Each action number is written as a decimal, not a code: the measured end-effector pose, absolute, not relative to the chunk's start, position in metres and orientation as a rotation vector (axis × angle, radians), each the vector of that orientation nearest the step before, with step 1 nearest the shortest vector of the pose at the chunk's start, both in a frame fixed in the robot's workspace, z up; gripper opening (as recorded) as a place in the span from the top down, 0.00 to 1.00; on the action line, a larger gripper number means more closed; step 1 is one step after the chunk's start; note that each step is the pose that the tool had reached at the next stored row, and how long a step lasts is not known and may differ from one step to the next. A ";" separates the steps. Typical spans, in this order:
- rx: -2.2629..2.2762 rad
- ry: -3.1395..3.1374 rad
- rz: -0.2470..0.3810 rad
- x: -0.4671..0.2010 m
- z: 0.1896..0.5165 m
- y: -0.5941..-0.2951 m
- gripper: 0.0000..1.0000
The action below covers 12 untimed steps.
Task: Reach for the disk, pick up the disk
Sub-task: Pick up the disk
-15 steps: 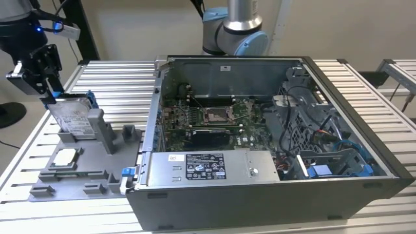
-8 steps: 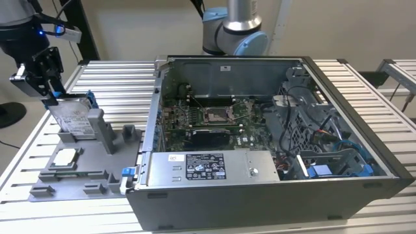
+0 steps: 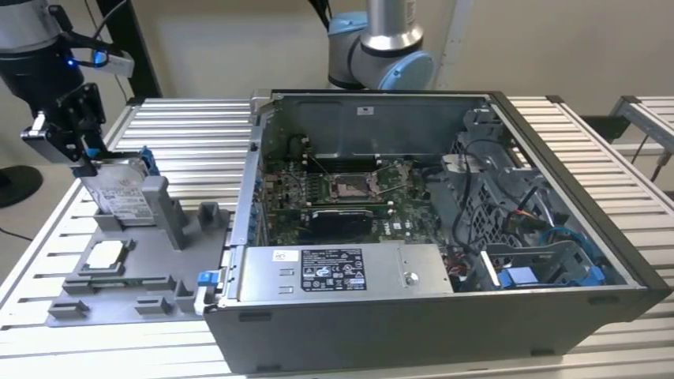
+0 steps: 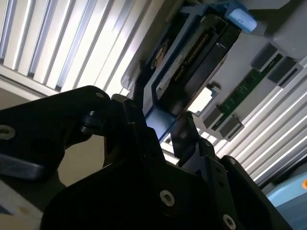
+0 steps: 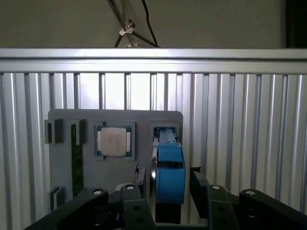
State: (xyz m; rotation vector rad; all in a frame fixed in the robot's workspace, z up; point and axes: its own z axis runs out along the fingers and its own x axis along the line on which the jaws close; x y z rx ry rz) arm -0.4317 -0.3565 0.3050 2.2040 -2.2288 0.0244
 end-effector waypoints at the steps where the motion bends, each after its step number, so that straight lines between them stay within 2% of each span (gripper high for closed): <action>1: 2.203 -2.231 0.023 -0.432 0.304 -0.356 0.00; 12: 2.194 -2.236 0.017 -0.432 0.288 -0.357 0.00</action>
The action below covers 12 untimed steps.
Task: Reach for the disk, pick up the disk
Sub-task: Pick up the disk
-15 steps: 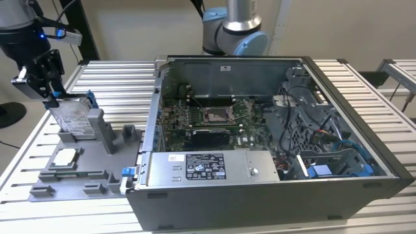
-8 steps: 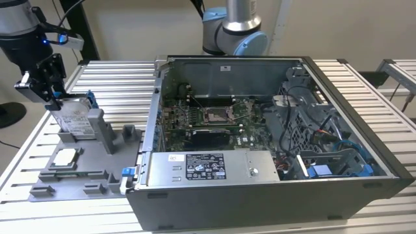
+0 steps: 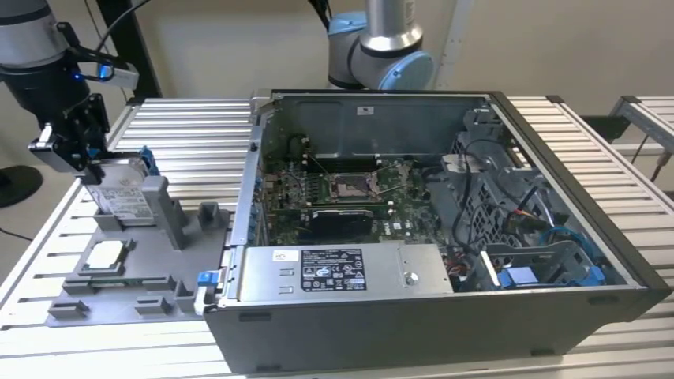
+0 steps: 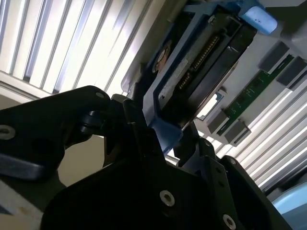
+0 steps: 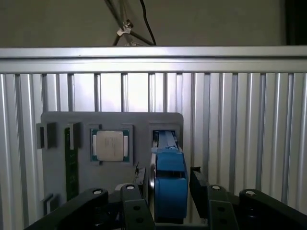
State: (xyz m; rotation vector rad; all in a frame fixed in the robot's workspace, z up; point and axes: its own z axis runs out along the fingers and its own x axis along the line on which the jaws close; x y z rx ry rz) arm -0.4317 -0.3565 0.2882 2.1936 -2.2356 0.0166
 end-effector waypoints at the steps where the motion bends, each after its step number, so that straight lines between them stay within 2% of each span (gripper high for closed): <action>1: 2.194 -2.236 0.017 -0.432 0.286 -0.357 0.00; 12: 2.194 -2.236 0.016 -0.432 0.264 -0.357 0.00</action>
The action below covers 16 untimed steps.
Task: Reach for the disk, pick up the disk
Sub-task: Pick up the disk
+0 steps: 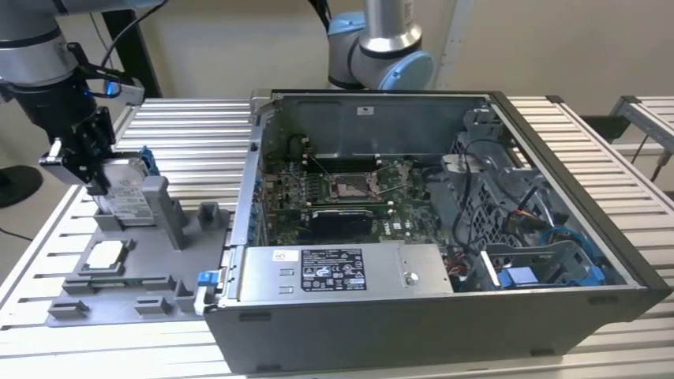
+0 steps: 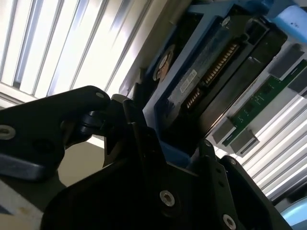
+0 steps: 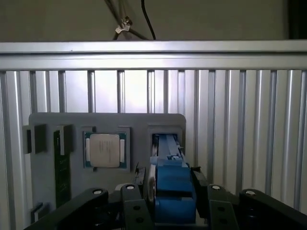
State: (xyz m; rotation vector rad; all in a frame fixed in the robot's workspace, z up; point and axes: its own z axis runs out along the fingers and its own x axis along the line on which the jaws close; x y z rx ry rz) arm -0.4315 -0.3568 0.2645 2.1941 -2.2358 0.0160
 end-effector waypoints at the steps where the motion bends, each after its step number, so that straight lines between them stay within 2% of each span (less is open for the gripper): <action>1: 2.194 -2.236 0.016 -0.432 0.263 -0.357 0.00; 16: 2.193 -2.235 0.014 -0.431 0.256 -0.357 0.00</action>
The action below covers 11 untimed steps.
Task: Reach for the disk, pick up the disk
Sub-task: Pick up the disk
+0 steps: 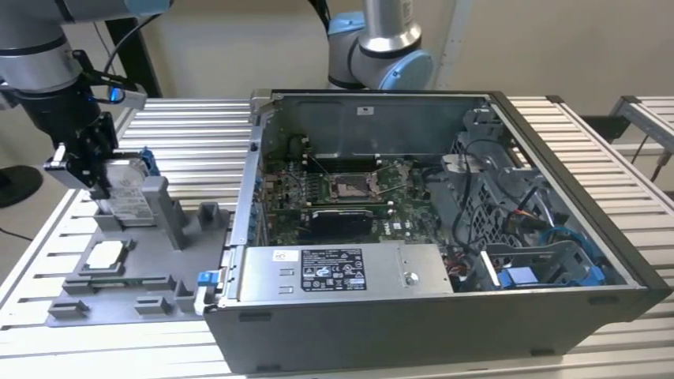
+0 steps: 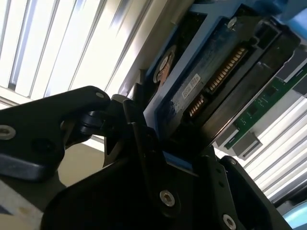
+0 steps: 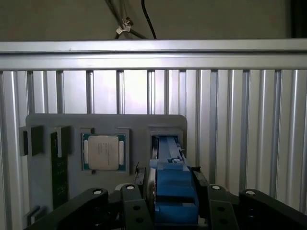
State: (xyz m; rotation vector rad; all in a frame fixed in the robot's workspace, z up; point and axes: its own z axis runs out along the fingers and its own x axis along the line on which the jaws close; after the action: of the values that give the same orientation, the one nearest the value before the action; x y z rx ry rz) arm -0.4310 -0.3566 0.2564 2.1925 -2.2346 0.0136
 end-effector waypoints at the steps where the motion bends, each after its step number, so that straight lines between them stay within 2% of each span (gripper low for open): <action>1: 2.195 -2.237 0.016 -0.431 0.257 -0.357 0.00; 11: 2.194 -2.236 0.015 -0.431 0.264 -0.357 0.00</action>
State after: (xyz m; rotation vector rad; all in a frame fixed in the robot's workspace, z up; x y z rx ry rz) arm -0.4314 -0.3568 0.2639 2.1944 -2.2362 0.0152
